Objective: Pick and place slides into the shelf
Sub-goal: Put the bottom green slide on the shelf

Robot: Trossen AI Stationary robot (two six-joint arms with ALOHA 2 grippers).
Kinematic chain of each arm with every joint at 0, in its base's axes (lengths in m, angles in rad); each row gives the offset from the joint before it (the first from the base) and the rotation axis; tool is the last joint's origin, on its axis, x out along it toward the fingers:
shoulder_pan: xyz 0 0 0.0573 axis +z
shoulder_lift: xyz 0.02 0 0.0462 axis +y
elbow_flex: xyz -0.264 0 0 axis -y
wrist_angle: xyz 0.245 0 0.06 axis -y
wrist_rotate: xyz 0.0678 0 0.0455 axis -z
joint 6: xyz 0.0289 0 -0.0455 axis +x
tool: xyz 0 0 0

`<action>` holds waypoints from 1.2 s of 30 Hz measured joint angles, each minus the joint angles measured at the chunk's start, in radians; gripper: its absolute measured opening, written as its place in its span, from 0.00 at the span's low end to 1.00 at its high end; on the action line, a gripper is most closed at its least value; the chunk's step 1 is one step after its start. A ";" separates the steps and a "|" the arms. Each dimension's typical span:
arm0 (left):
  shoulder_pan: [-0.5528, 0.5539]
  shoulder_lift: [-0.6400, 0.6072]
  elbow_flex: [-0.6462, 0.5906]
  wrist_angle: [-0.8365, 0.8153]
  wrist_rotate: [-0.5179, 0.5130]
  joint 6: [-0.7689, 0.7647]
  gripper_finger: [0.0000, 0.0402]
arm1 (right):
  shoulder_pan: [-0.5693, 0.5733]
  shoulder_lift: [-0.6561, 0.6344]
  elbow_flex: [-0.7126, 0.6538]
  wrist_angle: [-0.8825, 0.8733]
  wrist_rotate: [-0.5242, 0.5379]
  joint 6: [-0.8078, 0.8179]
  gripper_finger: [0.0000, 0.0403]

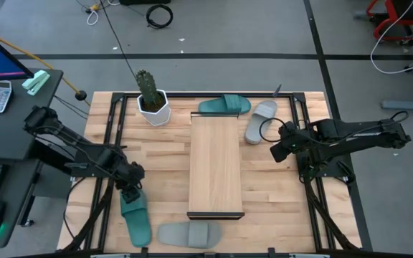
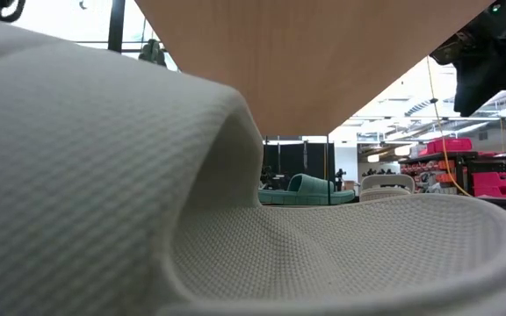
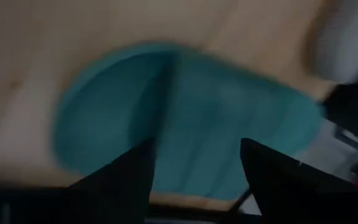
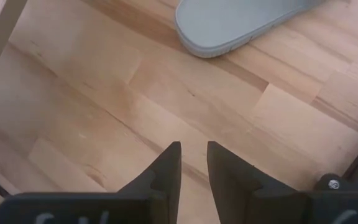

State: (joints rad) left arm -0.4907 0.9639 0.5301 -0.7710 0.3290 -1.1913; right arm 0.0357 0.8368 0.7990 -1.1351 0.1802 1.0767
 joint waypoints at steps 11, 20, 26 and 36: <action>0.075 0.008 0.000 0.027 -0.011 0.115 0.68 | 0.000 0.001 0.000 0.000 -0.002 0.000 0.21; 0.105 0.092 0.000 0.047 0.039 0.201 0.68 | 0.000 0.003 0.000 0.000 0.001 0.001 0.21; 0.102 0.171 0.000 0.067 0.085 0.243 0.68 | 0.000 0.027 0.000 0.014 0.002 0.001 0.21; 0.094 0.248 0.000 0.262 0.256 0.262 0.68 | 0.000 0.060 0.000 0.037 -0.013 -0.005 0.21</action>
State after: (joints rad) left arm -0.3965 1.2119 0.5301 -0.5086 0.5847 -0.9291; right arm 0.0357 0.8965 0.7990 -1.0977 0.1674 1.0721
